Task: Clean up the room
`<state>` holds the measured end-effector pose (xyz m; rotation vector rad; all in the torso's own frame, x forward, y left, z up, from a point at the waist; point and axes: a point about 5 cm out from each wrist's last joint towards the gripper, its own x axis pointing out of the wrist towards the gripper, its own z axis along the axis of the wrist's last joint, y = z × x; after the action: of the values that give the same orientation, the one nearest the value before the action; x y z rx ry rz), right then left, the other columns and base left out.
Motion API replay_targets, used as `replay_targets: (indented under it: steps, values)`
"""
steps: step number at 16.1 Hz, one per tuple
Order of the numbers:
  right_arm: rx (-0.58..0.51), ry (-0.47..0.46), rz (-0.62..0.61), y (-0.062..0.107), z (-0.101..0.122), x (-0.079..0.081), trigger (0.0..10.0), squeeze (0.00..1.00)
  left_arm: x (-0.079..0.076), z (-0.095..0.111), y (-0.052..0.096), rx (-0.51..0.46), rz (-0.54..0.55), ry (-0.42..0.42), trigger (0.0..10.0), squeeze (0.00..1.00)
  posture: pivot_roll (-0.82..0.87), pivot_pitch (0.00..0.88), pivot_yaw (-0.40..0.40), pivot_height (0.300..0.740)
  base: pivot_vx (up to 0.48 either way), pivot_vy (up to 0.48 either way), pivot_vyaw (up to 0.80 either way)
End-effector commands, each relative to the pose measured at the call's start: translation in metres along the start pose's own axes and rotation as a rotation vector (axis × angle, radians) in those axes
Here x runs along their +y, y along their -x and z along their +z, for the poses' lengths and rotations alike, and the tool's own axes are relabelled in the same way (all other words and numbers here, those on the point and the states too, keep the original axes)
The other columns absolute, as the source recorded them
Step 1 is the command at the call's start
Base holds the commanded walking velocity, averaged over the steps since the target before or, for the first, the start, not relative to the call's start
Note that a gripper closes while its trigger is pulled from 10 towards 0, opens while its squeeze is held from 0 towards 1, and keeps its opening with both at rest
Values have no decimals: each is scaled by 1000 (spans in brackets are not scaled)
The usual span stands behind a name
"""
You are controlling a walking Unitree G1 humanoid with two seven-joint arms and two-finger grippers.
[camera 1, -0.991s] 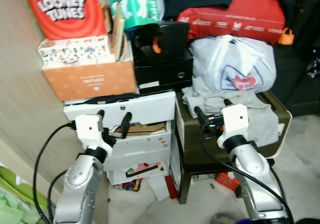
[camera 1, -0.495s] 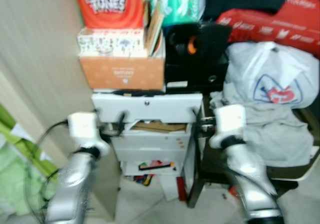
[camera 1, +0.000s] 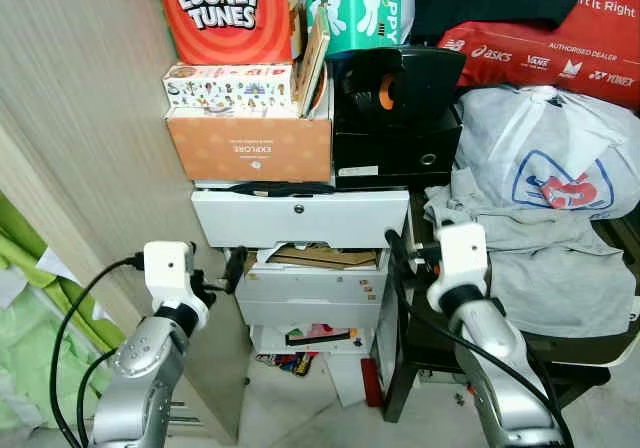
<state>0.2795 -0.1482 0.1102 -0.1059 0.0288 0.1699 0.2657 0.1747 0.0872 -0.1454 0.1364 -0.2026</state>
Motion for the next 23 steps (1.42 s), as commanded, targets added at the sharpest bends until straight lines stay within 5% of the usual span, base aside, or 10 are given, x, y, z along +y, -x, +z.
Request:
replay_targets:
  steps: [1, 5, 9, 11, 14, 18, 20, 23]
  values:
    - [-8, -7, -4, -2, 4, 1, 10000, 0, -1, -3, 0, 24, -11, 0, 10000, 0, -78, 0, 28, 740, 0, 0, 456]
    - [155, -129, -39, -15, -22, 12, 10000, 0, 1, -34, -9, 240, -43, -1, 10000, 0, -82, 0, 31, 740, 0, 0, 113]
    - [428, -158, -56, -37, -72, 30, 10000, 0, 0, -75, -42, 506, -55, -46, 10000, 0, -76, 13, 43, 740, 0, 0, 0]
    - [495, -124, -56, -40, -82, 34, 10000, 0, -4, -81, -45, 546, -43, -34, 10000, 0, -98, 19, 50, 740, 0, 0, 0]
    - [629, -70, -39, -35, -102, 46, 10000, 0, -9, -111, -30, 728, -34, -56, 10000, 0, -103, 16, 50, 740, 0, 0, 0]
    - [537, -6, -15, -45, -91, 49, 10000, 0, -1, -85, -50, 556, 5, -9, 10000, 0, -98, 3, 49, 740, 0, 0, 0]
    - [634, -30, 10, -34, -107, 53, 10000, 0, 10, -99, -37, 660, 82, -6, 10000, 0, -94, 0, 45, 740, 0, 0, 0]
    - [775, -88, 33, -15, -127, 61, 10000, 0, 12, -122, -15, 829, 65, -110, 10000, 0, -95, 0, 41, 740, 0, 0, 0]
